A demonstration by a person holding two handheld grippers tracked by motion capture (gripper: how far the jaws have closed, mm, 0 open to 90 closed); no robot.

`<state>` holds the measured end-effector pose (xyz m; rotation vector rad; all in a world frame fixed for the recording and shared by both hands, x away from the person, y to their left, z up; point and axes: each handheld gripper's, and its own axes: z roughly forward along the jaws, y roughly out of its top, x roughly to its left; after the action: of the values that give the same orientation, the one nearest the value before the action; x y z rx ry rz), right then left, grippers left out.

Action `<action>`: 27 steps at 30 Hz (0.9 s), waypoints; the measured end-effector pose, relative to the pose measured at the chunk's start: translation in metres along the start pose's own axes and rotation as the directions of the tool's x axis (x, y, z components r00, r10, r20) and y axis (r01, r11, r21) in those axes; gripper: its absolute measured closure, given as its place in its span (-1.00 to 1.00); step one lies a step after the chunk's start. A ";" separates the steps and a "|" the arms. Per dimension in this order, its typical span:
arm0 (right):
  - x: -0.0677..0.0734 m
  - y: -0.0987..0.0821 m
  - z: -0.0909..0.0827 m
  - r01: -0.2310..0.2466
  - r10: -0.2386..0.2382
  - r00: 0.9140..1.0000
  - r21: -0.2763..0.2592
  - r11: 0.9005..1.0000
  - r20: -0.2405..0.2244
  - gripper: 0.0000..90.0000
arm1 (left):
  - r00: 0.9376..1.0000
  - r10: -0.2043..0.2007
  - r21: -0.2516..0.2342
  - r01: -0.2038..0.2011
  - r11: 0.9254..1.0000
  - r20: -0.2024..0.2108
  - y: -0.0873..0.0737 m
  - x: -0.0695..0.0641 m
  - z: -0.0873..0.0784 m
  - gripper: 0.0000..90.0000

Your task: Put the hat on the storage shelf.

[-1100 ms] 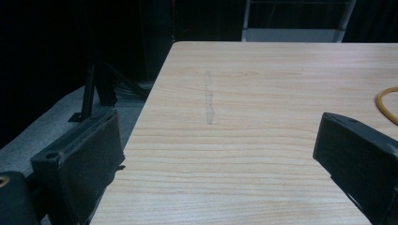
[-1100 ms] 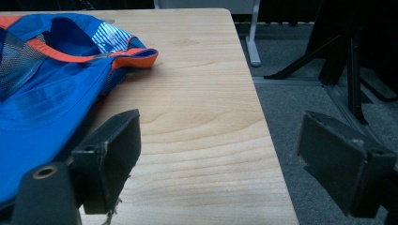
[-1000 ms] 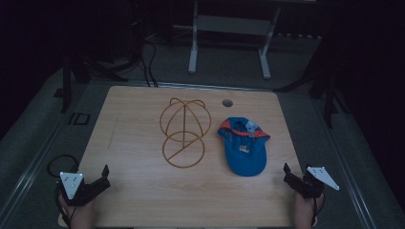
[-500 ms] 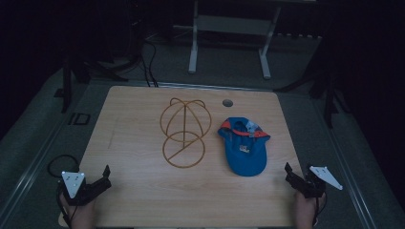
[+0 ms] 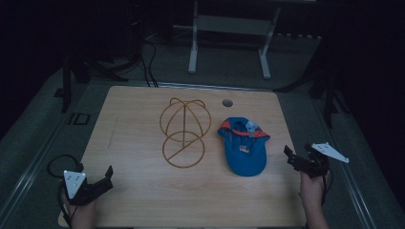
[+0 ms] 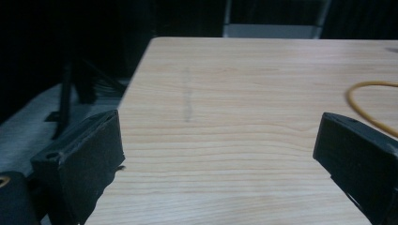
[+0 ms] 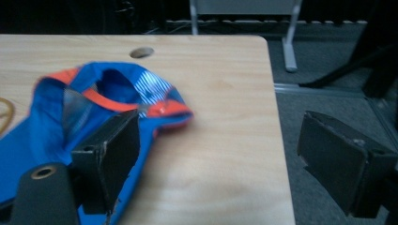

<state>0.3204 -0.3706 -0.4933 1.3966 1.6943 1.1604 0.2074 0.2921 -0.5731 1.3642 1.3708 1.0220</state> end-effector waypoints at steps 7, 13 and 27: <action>0.006 0.023 0.011 0.035 -0.035 0.999 -0.007 0.999 -0.019 -0.69 | 1.000 0.023 0.021 -0.023 0.999 0.014 0.000 -0.005 0.002 -0.95; 0.013 0.032 0.023 0.028 -0.027 0.997 0.009 1.000 -0.069 -0.69 | 0.999 0.009 0.040 -0.011 0.999 0.043 0.002 -0.007 0.001 -0.95; 0.032 0.064 0.064 0.121 -0.105 0.967 0.056 0.991 -0.233 -0.70 | 0.988 0.027 0.088 -0.040 0.995 0.149 0.003 -0.017 0.003 -0.95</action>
<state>0.3955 -0.3224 -0.4586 1.2258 1.9655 1.2476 0.2107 0.2751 -0.5696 1.5041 1.3010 0.8709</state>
